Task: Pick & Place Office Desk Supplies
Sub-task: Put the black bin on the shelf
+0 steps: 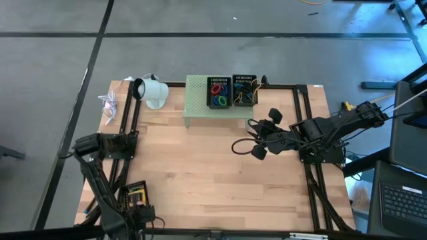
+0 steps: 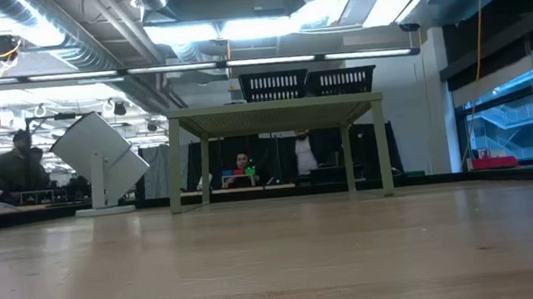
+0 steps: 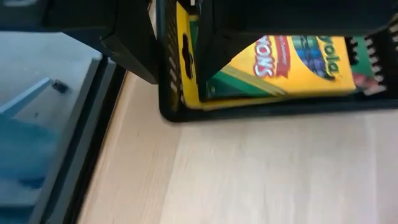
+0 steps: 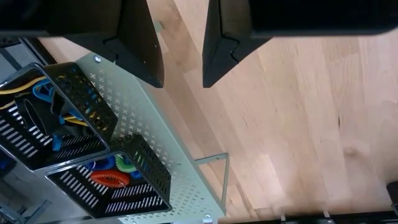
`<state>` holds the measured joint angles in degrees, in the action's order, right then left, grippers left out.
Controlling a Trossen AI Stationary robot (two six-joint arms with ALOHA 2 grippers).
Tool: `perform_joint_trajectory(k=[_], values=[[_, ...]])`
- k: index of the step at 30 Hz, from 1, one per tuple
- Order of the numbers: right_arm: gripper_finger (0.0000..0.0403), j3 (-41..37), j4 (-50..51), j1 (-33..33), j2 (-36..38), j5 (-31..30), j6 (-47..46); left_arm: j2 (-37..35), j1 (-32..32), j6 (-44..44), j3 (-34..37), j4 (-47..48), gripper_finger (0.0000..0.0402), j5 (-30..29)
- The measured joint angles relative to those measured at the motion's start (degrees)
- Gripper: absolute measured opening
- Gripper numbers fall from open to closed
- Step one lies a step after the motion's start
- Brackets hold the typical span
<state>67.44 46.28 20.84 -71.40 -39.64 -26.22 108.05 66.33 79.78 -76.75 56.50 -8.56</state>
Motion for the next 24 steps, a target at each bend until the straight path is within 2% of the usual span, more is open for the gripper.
perform_joint_trajectory(k=[5,8,15,19,24], values=[[0.0115,0.00,0.00,0.00,0.00,0.00,-0.16,1.83,0.15,-1.95,0.00,0.28,0.0097,5.15],[0.0115,0.00,-0.02,0.00,0.00,0.02,-0.17,1.94,0.15,-1.98,0.00,0.62,0.0089,4.63],[0.0115,0.00,-0.50,0.00,0.00,0.02,-0.29,1.81,0.12,-4.05,0.00,1.01,0.0010,5.55],[0.0115,0.00,-0.67,0.00,0.00,0.02,-0.33,1.61,-0.12,-5.16,0.00,1.00,0.0005,6.26],[0.0115,0.00,-0.67,0.00,0.00,0.02,-0.33,-0.67,-2.24,-10.58,0.00,1.90,0.0004,6.75]])
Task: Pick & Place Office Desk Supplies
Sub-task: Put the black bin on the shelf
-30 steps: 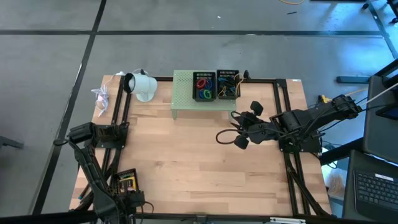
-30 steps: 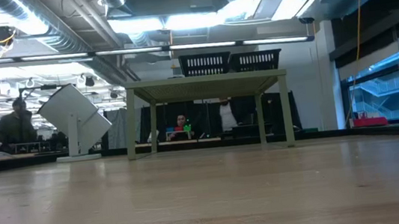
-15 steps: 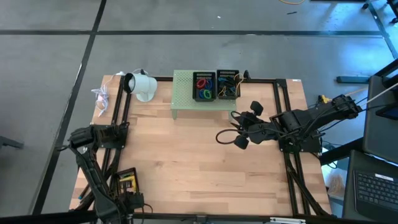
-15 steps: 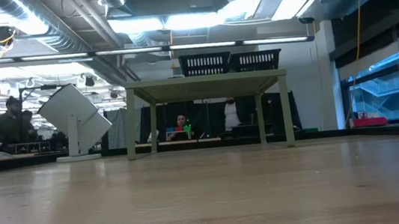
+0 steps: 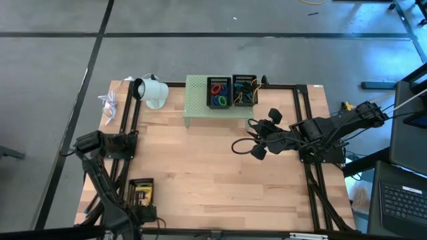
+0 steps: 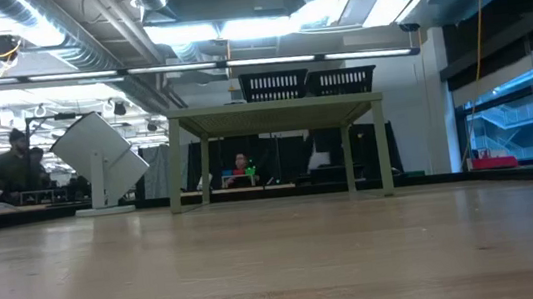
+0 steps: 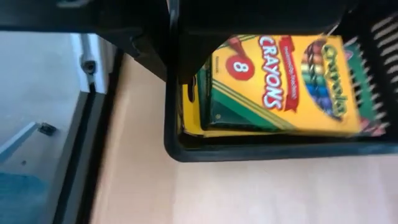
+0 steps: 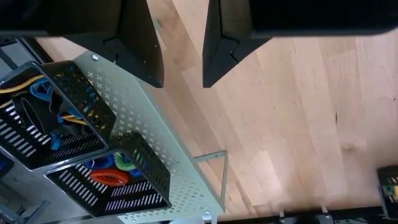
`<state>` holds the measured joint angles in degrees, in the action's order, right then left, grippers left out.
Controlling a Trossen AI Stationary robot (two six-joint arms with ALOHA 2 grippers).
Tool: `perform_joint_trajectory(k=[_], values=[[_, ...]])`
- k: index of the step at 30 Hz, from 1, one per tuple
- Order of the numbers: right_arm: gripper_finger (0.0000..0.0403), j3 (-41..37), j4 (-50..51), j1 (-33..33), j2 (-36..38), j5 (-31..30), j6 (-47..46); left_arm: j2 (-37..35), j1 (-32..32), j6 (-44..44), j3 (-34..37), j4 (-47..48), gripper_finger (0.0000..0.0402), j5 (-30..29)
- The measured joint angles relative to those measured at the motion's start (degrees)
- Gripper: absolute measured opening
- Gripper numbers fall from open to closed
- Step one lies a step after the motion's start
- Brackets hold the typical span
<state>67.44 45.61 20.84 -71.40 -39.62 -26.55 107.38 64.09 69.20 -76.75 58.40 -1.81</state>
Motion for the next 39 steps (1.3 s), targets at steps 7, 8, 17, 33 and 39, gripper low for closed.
perform_joint_trajectory(k=[7,8,17,33,39], values=[[0.0115,0.00,-0.21,0.00,0.00,0.00,0.00,-5.76,-5.91,-13.42,0.00,8.26,0.0004,-3.62],[0.0115,0.00,-0.21,0.00,0.00,0.00,0.00,-6.86,-7.08,-15.26,0.00,9.81,0.0004,-5.03],[0.0115,0.00,-0.21,0.00,0.00,1.73,0.00,-18.51,-16.80,-31.11,0.00,14.22,0.0003,-18.46],[0.0115,0.00,-0.21,0.00,0.00,1.73,0.40,-24.29,-52.81,-76.67,0.00,13.95,0.0003,-29.09],[0.0115,0.00,-0.21,0.00,0.00,2.14,1.99,-23.47,-63.46,-88.81,0.00,5.15,0.0003,-27.02]])
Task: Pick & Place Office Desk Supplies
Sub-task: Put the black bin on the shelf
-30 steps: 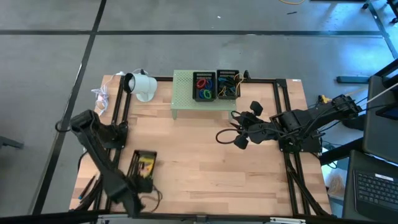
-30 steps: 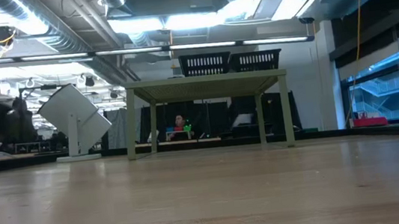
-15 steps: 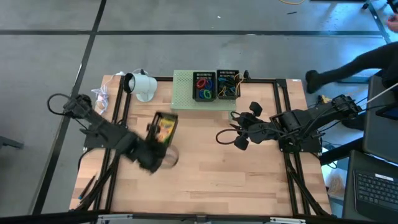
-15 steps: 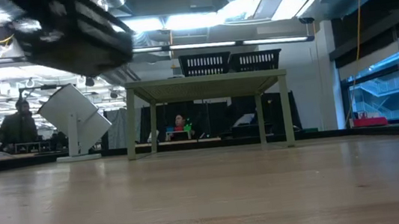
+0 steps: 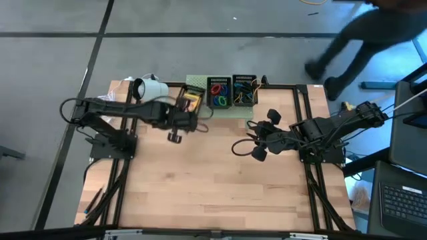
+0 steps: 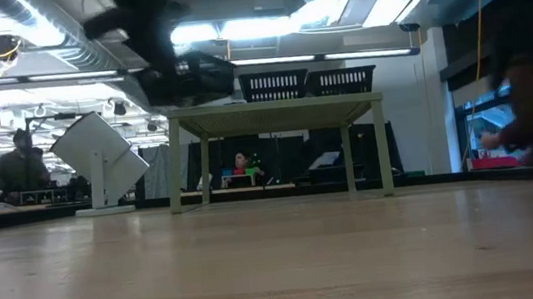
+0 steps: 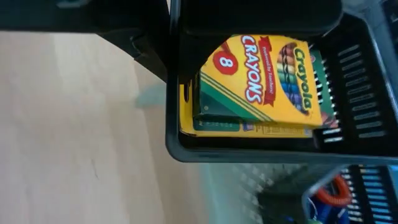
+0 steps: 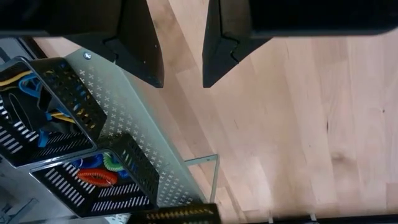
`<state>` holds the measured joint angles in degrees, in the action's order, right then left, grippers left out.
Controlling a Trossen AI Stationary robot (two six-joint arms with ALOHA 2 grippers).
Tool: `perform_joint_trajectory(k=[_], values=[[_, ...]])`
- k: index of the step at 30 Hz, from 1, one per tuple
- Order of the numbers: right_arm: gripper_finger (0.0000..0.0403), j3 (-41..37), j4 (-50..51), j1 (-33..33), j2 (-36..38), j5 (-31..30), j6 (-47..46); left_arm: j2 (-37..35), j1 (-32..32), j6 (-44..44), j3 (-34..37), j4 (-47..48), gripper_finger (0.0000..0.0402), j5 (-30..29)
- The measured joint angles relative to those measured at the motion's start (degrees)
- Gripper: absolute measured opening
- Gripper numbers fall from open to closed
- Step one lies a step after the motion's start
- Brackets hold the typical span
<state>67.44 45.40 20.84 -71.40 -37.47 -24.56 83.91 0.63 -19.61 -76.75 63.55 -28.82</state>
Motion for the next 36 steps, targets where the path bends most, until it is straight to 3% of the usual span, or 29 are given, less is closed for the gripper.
perform_joint_trajectory(k=[4,11,28,36], values=[[0.0115,0.00,0.01,0.00,0.00,0.08,-0.09,0.49,-4.67,-4.57,-0.04,-4.59,0.0003,2.96],[0.0115,0.00,0.03,0.00,0.02,2.99,0.80,0.64,-9.52,-5.04,0.00,-6.25,0.0003,4.16],[0.0115,0.00,0.03,-0.02,0.01,2.99,1.40,0.64,-13.94,-1.42,0.00,-10.19,0.0005,8.12],[0.0115,0.00,0.04,-0.01,0.02,2.99,1.38,0.64,-13.93,-1.64,0.00,-12.01,0.0039,7.96]])
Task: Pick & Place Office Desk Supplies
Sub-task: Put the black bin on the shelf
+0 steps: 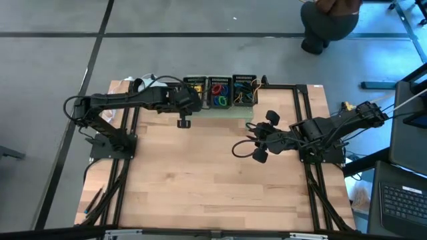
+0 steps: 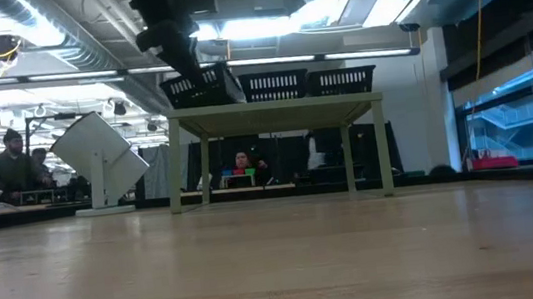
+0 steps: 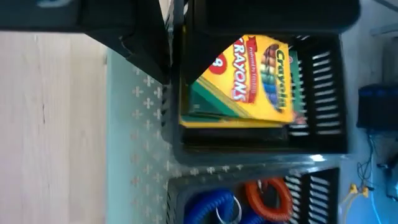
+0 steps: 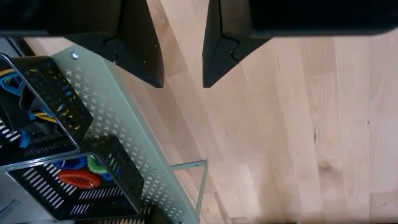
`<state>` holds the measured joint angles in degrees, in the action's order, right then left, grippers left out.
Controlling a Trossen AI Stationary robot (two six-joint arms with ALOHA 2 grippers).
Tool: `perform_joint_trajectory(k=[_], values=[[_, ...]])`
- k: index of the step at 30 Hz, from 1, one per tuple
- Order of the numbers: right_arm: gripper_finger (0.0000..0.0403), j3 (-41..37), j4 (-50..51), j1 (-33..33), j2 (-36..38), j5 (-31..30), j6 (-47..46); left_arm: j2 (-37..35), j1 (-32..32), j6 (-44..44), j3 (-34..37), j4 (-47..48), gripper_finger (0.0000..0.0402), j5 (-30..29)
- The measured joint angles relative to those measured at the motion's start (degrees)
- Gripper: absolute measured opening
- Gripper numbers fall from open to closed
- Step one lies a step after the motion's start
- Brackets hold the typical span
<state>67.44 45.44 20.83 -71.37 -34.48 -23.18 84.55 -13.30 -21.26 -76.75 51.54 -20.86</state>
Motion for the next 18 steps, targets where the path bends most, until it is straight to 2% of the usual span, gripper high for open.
perform_joint_trajectory(k=[18], values=[[0.0115,0.00,0.01,0.01,-0.02,0.00,-0.04,0.00,0.37,0.56,-0.45,-1.71,0.0085,-2.07]])
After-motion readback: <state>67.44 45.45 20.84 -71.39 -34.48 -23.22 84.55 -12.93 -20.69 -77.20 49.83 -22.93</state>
